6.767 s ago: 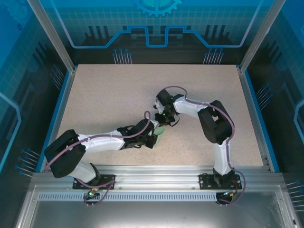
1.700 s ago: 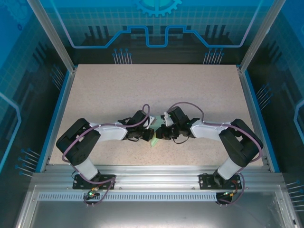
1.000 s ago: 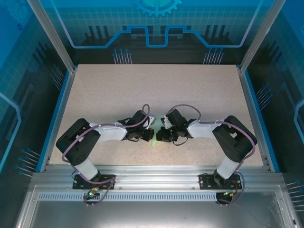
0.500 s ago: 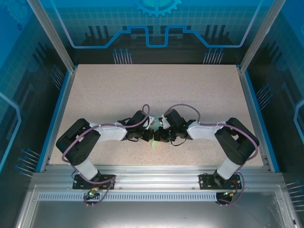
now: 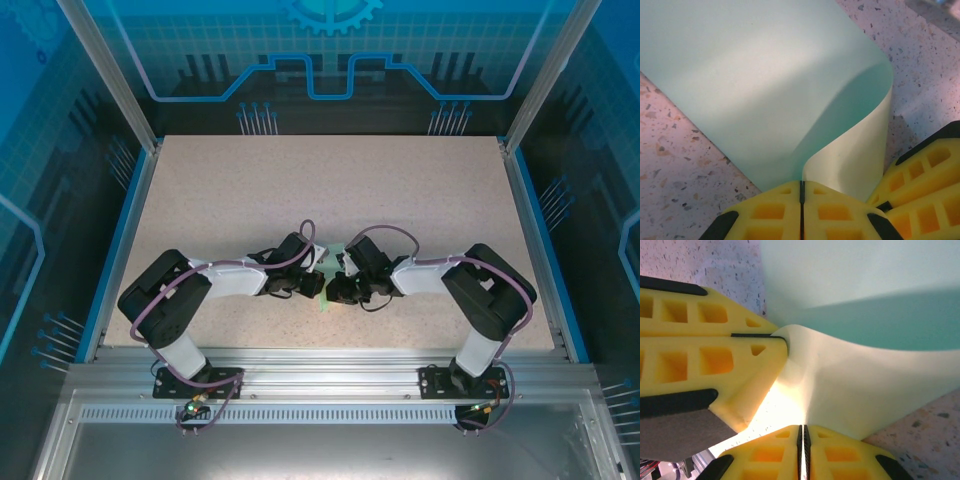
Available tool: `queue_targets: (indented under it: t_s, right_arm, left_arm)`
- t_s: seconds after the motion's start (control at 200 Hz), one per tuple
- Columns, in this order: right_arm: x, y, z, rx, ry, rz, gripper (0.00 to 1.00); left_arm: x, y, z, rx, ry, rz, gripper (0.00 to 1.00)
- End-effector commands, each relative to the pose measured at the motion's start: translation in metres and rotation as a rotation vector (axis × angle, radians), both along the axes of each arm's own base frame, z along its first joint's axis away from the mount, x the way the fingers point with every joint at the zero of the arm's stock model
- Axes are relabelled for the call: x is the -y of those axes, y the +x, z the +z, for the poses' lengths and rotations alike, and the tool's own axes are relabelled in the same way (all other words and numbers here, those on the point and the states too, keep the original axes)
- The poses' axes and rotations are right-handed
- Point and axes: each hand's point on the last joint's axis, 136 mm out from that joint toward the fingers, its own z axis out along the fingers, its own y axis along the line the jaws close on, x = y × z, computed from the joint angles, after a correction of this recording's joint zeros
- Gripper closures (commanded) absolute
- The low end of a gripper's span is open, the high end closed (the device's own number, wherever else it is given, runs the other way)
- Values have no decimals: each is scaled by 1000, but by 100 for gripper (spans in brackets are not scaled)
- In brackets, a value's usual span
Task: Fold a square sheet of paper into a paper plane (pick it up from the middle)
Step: Third fold the triangle at the center of the table.
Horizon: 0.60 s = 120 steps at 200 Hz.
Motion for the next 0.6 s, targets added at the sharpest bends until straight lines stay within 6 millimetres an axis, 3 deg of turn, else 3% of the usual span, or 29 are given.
queue_targets:
  t_s: [0.0,0.21,0.595]
  right_arm:
    - [-2,-11,7,-5,15,21,87]
    - [-12,-15,24,30,65,33,86]
    - [-15,-29,-9,-42,44,26,87]
  left_arm:
    - [-5,-7,-6,-34,6,-1,92]
    - [-5,-7,-6,-34,9,-3,92]
    - [-6,-7,-6,-35,13,-3,92]
